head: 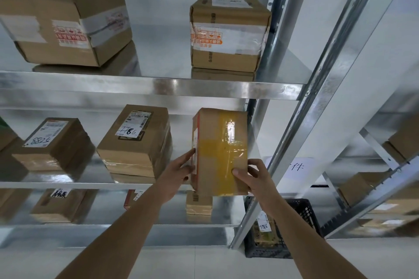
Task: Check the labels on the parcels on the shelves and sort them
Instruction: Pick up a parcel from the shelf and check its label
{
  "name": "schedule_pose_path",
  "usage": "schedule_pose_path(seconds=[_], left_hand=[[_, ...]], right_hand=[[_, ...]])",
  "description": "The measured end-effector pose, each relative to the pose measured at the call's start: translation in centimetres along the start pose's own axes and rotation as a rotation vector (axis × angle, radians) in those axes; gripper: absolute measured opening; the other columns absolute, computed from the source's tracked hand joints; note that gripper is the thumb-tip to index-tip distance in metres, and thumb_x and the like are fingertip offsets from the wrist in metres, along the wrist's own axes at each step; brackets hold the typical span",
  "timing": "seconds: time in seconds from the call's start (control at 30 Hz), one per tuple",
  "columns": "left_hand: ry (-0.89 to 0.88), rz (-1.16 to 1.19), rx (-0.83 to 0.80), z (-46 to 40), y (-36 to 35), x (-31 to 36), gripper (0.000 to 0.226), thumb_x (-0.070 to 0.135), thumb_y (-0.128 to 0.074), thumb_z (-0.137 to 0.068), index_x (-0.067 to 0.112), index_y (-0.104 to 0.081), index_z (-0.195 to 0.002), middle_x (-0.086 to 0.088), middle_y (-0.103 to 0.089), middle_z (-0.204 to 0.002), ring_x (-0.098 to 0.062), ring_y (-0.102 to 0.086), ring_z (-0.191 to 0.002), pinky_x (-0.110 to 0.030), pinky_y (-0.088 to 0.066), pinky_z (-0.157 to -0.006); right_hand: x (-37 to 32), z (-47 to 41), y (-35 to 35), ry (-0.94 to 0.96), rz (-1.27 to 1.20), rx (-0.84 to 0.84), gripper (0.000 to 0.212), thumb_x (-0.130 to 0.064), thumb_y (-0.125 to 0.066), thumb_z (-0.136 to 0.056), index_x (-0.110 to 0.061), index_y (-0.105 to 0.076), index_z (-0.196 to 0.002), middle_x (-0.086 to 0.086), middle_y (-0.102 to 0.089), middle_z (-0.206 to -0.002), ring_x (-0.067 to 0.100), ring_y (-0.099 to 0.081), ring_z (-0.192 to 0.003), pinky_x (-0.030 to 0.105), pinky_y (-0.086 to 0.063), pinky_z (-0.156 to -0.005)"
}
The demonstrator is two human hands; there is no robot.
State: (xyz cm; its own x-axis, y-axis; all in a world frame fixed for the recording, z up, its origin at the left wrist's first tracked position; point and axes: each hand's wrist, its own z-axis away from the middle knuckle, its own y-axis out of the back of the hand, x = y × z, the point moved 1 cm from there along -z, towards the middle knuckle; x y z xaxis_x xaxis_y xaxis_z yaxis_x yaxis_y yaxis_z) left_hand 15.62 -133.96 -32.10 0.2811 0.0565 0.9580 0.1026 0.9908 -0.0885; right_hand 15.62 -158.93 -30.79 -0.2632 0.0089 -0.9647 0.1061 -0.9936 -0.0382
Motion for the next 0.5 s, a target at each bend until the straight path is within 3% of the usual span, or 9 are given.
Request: schedule_pose_path(seconds=[0.1, 0.2, 0.5], left_hand=[[0.042, 0.092, 0.033, 0.43, 0.01, 0.46, 0.045, 0.007, -0.041, -0.109, 0.038, -0.055, -0.138, 0.002, -0.071, -0.127, -0.022, -0.066, -0.119, -0.045, -0.056, -0.097], [0.064, 0.223, 0.061, 0.63, -0.01, 0.48, 0.034, 0.017, -0.040, -0.109, 0.032, -0.058, -0.133, 0.000, -0.074, -0.119, -0.026, -0.063, -0.123, -0.052, -0.048, -0.106], [0.058, 0.263, 0.080, 0.52, -0.16, 0.29, 0.032, 0.019, -0.039, -0.109, 0.035, -0.059, -0.129, 0.002, -0.074, -0.119, -0.024, -0.062, -0.124, -0.055, -0.043, -0.112]], right_hand=[[-0.23, -0.24, -0.46, 0.033, 0.007, 0.002, 0.037, -0.021, -0.077, -0.088, -0.019, -0.057, -0.120, 0.000, -0.070, -0.120, 0.015, -0.072, -0.101, 0.031, -0.061, -0.079], [-0.76, -0.25, -0.86, 0.049, 0.026, -0.051, 0.039, -0.024, -0.074, -0.091, -0.031, -0.060, -0.127, -0.012, -0.073, -0.116, 0.009, -0.072, -0.101, 0.030, -0.061, -0.081], [-0.87, -0.12, -0.84, 0.044, 0.029, -0.069, 0.030, -0.023, -0.071, -0.093, -0.035, -0.064, -0.120, -0.014, -0.074, -0.112, 0.011, -0.073, -0.101, 0.028, -0.061, -0.078]])
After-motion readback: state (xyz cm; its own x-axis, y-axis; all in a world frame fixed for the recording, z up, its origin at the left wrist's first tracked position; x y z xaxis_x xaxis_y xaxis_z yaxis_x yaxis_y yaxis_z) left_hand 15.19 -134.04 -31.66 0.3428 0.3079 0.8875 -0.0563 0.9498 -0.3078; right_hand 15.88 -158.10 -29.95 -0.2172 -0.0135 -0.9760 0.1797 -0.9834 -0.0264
